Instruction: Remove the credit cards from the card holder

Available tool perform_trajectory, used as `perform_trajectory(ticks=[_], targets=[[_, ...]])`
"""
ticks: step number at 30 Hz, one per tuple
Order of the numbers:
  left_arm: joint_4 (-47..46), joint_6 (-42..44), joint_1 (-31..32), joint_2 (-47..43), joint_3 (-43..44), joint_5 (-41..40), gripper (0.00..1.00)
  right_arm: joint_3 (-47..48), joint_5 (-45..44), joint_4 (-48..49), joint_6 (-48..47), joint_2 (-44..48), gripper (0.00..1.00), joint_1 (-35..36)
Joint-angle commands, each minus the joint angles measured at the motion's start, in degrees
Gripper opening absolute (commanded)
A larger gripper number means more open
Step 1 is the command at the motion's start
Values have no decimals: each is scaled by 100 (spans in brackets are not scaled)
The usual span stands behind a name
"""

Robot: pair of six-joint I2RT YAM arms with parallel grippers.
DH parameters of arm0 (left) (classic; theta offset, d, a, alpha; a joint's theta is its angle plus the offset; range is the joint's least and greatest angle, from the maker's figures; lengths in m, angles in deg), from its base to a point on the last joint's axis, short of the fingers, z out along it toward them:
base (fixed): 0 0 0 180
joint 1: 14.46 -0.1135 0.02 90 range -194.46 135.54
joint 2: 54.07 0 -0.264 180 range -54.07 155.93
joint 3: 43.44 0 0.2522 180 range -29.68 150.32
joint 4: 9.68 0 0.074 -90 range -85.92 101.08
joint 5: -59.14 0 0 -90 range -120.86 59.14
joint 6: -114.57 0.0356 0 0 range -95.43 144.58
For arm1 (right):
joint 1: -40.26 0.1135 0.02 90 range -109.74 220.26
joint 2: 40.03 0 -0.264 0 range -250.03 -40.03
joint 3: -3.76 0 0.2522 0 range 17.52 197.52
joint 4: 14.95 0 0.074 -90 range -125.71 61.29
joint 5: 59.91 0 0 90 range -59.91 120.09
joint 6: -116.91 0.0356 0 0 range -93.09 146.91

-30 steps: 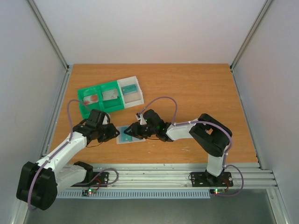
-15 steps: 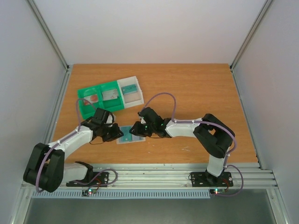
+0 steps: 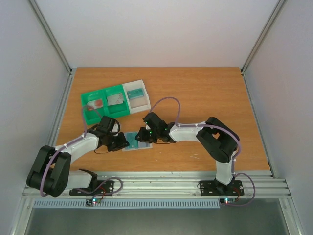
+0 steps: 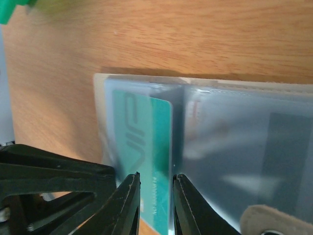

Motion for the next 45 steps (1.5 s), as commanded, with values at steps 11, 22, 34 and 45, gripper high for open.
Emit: perform_trajectory(ticks=[11, 22, 34, 45], targets=[[-340, 165, 1, 54, -161, -45, 17, 76, 156, 274, 84, -469, 18, -33], [-322, 88, 3, 35, -179, -87, 17, -281, 136, 552, 137, -177, 1, -109], [-211, -48, 5, -41, -113, 96, 18, -822, -240, 365, 84, 752, 1, -179], [295, -472, 0, -1458, 261, 725, 42, -1434, -8, 908, 244, 1828, 1, -173]])
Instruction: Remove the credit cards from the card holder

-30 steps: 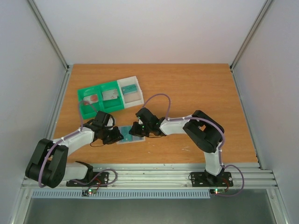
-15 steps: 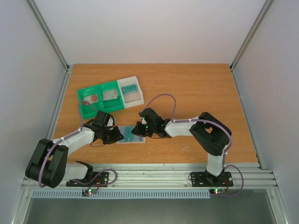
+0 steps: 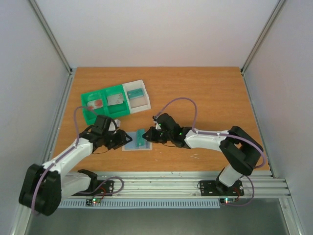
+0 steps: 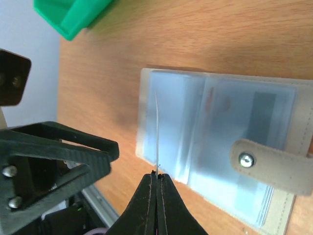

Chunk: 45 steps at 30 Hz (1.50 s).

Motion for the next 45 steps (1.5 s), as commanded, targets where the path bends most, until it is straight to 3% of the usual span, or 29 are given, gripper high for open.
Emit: perform_trajectory(ticks=[1, 5, 15, 18, 23, 26, 32, 35, 41, 45], targets=[[109, -336, 1, -764, 303, 425, 46, -330, 123, 566, 189, 538, 1, -23], [19, -637, 0, -1392, 263, 502, 53, -650, 288, 1210, 467, 1038, 1, -19], [-1281, -1552, 1, -2166, -25, 1420, 52, -1264, 723, 3138, 1077, 1435, 1, -15], [-1467, -1741, 1, -2348, -23, 1580, 42, -1363, 771, 3552, 1272, 1356, 1, -8], [-1537, -1810, 1, -2505, -47, 1677, 7, -1458, 883, 3699, 1192, 1322, 1, -5], [-1636, -1804, 1, -2453, -24, 1808, 0, -1554, 899, 3649, 1114, 1437, 3, -6], [-1645, -1578, 3, -2368, 133, 2128, 0, -1569, 1061, 3168, 752, 1768, 20, -14], [-1371, -1381, 0, -2395, 277, 2285, 0, -1538, 1063, 2445, 372, 2174, 26, -30], [356, -164, 1, -2107, 923, 2558, 0, -1323, 1562, 636, -513, 2840, 34, -367], [647, 146, 3, -2057, 1091, 2975, 0, -1042, 2233, -270, -1028, 3073, 39, -612]])
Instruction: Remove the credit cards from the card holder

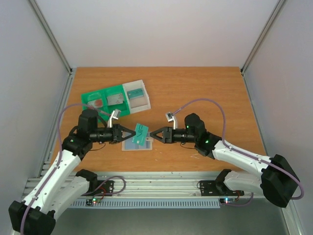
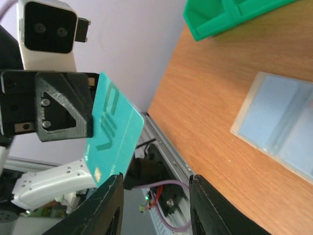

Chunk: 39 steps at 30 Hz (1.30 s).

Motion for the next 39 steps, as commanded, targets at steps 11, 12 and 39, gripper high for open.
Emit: perform_trajectory(ticks=[11, 12, 39], targets=[[2602, 2108, 29, 246, 899, 634, 0, 1302, 1436, -2769, -1639, -26, 44, -172], [2641, 2139, 29, 222, 906, 707, 0, 1327, 1505, -2757, -1660, -101, 45, -171], [2541, 1935, 30, -155, 824, 1373, 0, 1659, 1822, -2369, -1493, -332, 35, 377]])
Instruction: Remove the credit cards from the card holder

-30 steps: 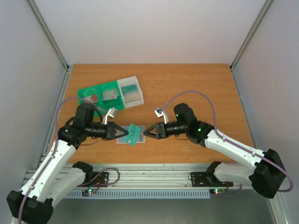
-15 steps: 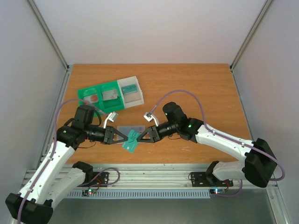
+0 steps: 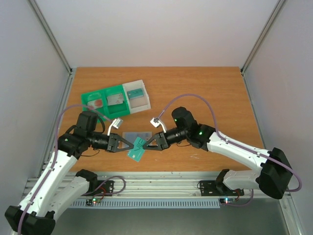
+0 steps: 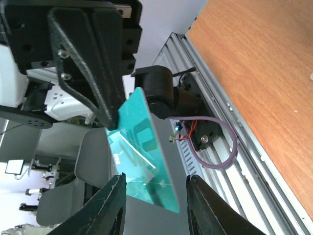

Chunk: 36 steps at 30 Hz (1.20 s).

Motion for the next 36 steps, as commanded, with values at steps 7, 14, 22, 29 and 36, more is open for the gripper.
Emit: perform_trajectory(ticks=[7, 14, 22, 29, 36], targets=[[-11, 46, 15, -158, -1, 189, 0, 219, -41, -163, -186, 370, 24, 13], [-21, 54, 12, -189, -3, 174, 0, 282, 38, -209, -222, 435, 1, 13], [664, 185, 16, -103, 496, -1048, 36, 189, -415, 117, -18, 398, 1, 13], [1543, 176, 10, -3, 1172, -3435, 99, 500, -1559, 140, 134, 130, 1, -42], [1554, 145, 14, -130, 1344, -4777, 99, 1308, -2995, -467, 0, -504, 1, -157]])
